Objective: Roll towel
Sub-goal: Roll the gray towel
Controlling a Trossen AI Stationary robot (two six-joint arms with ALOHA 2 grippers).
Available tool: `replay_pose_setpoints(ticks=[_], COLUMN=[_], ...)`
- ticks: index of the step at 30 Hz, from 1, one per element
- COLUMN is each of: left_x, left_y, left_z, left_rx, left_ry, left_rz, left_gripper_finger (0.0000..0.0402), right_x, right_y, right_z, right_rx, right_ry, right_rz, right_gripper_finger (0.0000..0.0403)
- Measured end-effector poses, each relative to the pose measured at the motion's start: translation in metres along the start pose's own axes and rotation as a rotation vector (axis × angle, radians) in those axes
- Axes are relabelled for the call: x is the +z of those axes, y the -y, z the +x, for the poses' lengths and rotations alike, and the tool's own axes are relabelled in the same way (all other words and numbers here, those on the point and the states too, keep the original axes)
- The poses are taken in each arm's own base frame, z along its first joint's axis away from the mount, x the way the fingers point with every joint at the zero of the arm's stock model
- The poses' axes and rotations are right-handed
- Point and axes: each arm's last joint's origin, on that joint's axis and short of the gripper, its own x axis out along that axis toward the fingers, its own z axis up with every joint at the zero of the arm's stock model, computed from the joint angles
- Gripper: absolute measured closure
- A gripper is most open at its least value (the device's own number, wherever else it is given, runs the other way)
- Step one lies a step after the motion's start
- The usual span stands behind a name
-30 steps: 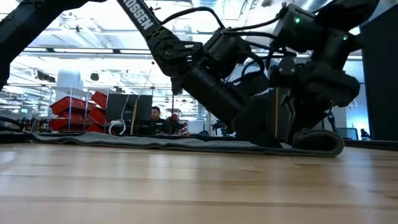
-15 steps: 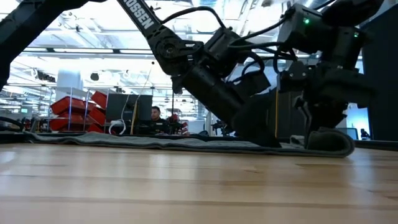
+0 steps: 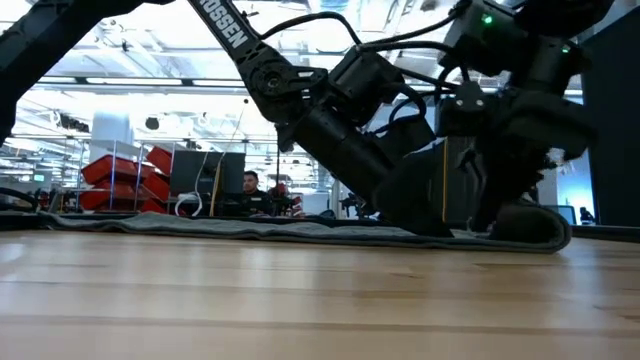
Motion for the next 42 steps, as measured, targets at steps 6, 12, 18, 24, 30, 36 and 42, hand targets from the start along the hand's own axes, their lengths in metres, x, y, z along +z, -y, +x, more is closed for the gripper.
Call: replay_pose_setpoints(ticks=[6,12,18,24,30,36,42], left_x=[-0.005,-0.006,-0.008,-0.008,-0.008,-0.007,0.008], left_y=[0.0,0.001,0.001,0.001,0.001,0.001,-0.008], left_z=[0.004,0.005,0.005,0.005,0.006,0.006,0.003], left_rx=[-0.001,-0.002,-0.002,-0.002,-0.002,-0.002,0.012], left_ry=[-0.005,-0.012,-0.02,-0.017,-0.01,0.001,0.014], left_rz=[-0.002,-0.007,-0.011,-0.011,-0.016,-0.019,0.02], left_gripper_finger=[0.0268,0.0268,0.0268,0.0268,0.0268,0.0268,0.0268], right_x=[-0.012,-0.018,-0.019,-0.008,-0.007,-0.022,-0.038], right_y=[0.001,0.003,0.004,0.006,0.029,0.055,0.082], right_z=[0.004,0.003,0.0,-0.013,-0.038,-0.064,-0.059], right_rx=[-0.012,-0.037,-0.066,-0.107,-0.221,-0.355,-0.403], right_ry=[-0.056,-0.113,-0.13,-0.089,-0.045,-0.046,-0.071], right_rz=[0.042,0.055,0.058,-0.013,-0.011,0.112,0.206], right_gripper_finger=[0.0403,0.0403,0.0403,0.0403,0.0403,0.0403,0.0403])
